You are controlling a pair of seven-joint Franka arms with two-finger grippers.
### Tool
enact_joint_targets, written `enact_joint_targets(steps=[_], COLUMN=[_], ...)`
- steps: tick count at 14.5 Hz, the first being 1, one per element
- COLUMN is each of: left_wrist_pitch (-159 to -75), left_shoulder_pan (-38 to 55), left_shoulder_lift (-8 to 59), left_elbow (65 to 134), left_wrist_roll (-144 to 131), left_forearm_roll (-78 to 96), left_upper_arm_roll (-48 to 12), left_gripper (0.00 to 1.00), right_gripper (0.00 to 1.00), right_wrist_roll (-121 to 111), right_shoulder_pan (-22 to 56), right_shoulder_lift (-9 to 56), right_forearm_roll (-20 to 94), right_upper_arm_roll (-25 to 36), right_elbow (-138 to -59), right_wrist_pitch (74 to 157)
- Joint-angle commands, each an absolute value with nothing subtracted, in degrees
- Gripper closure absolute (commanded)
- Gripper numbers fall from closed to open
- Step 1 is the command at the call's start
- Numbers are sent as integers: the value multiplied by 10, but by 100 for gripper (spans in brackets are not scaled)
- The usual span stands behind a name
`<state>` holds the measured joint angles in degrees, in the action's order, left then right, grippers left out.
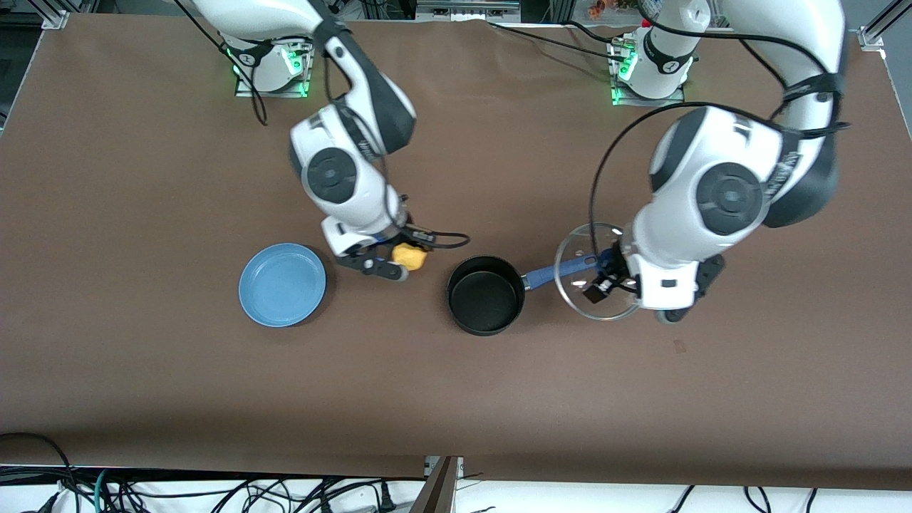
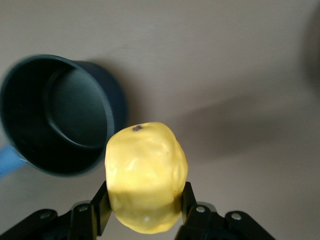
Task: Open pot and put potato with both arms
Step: 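Lift the lid with the left gripper while the right gripper carries the potato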
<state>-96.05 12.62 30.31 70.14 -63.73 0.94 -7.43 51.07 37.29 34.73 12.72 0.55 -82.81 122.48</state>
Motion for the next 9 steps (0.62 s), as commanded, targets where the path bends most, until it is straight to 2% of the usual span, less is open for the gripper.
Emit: enact_joint_targets(steps=[1, 3, 6, 8, 9], left_wrist_pitch=[-933, -926, -927, -935, -943], left_shoulder_pan=[81, 55, 35, 21, 15], left_shoulder_lift=[272, 258, 256, 259, 260], left_elbow=[719, 721, 722, 723, 726], left_wrist_roll=[-527, -465, -395, -360, -340], left_forearm_roll=[25, 26, 24, 18, 17], left_upper_arm_roll=[-79, -79, -78, -77, -77], left_gripper=[64, 64, 63, 62, 62], right_gripper=[42, 42, 41, 37, 31], right_wrist_roll=[608, 640, 646, 644, 641], right_shoulder_pan=[416, 434, 446, 446, 445], right_shoulder_lift=[412, 449, 471, 473, 472], right_forearm_roll=[135, 134, 134, 134, 134], right_upper_arm_roll=[11, 11, 11, 11, 12], right_elbow=[-774, -756, -751, -751, -751], right_wrist_pitch=[1307, 1368, 1412, 1414, 1414])
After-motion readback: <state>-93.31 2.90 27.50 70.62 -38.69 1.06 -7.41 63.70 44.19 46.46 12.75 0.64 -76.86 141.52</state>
